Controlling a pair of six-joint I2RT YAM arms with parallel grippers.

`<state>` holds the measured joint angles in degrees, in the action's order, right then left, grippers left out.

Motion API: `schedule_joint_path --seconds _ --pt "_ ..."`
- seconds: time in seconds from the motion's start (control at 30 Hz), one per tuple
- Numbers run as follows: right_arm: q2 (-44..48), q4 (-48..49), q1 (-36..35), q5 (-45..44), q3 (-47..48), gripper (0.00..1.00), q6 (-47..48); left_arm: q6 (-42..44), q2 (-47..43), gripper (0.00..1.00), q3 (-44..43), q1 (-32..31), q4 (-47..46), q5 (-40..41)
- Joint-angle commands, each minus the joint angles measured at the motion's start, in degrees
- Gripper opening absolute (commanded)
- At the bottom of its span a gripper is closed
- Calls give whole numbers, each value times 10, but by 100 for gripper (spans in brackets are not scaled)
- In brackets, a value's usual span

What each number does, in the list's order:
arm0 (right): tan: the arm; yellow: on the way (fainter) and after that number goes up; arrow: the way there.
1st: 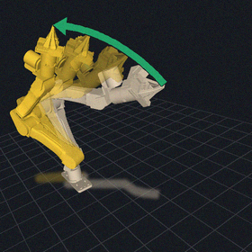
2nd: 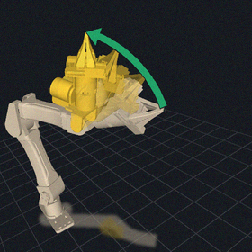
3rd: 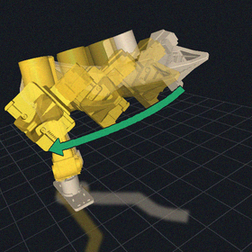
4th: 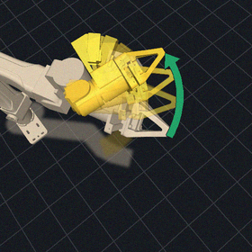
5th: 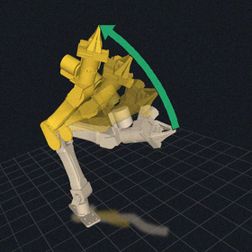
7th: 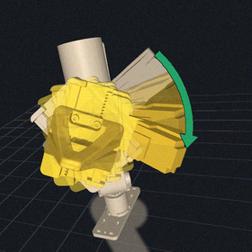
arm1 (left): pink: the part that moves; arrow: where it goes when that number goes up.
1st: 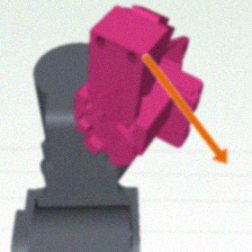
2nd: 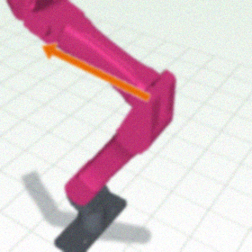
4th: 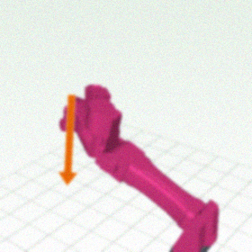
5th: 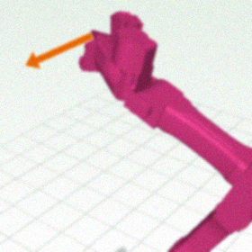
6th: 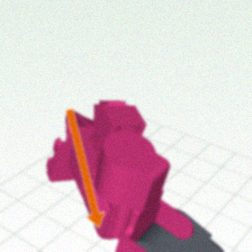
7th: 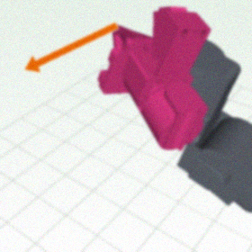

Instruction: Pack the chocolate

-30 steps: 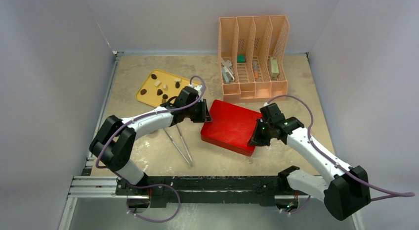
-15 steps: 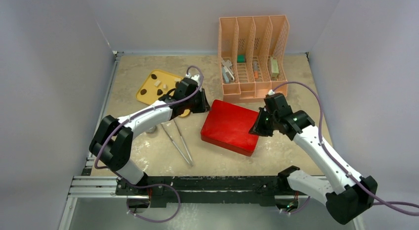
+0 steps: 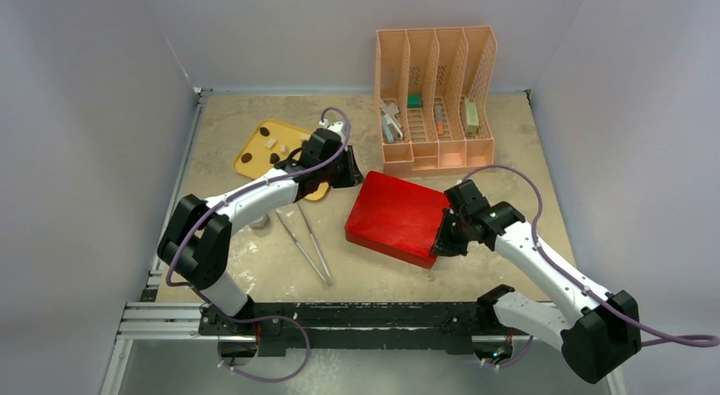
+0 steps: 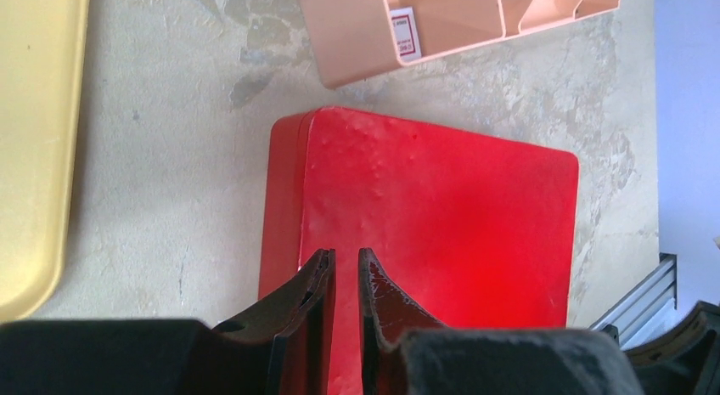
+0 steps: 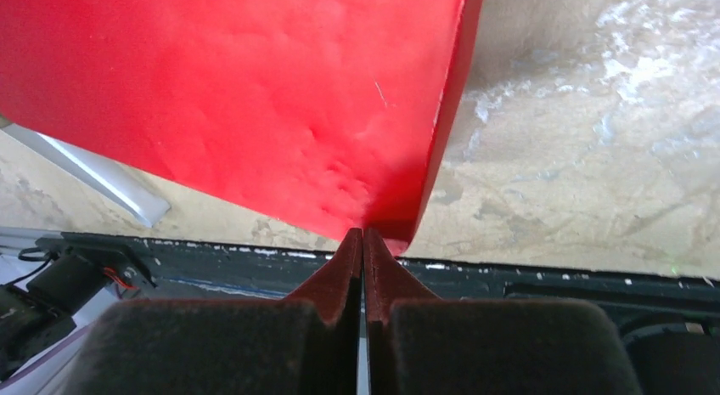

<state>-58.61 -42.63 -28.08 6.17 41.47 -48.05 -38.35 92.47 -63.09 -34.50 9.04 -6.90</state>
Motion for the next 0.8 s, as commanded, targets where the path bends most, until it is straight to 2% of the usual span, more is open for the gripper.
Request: schedule_joint_path --seconds 0.0,0.1,0.17,0.43,0.53,0.77 --pt "9 -78 -2 -44 87 0 8 12 13 15 -52 2 -30 7" --pt "16 -95 -3 -51 126 0 5 13 21 15 -65 2 -31 4" --pt "18 -97 -3 -56 119 0 4 12 24 15 -68 2 -33 3" --pt "-8 -41 -18 -38 -59 0 -20 0 19 15 -36 2 -50 0" --pt "-4 -62 -19 -51 -34 0 -16 -2 18 15 -32 2 -64 -6" --pt "19 -86 -19 -74 107 0 1 -8 50 14 -60 2 -82 -9"
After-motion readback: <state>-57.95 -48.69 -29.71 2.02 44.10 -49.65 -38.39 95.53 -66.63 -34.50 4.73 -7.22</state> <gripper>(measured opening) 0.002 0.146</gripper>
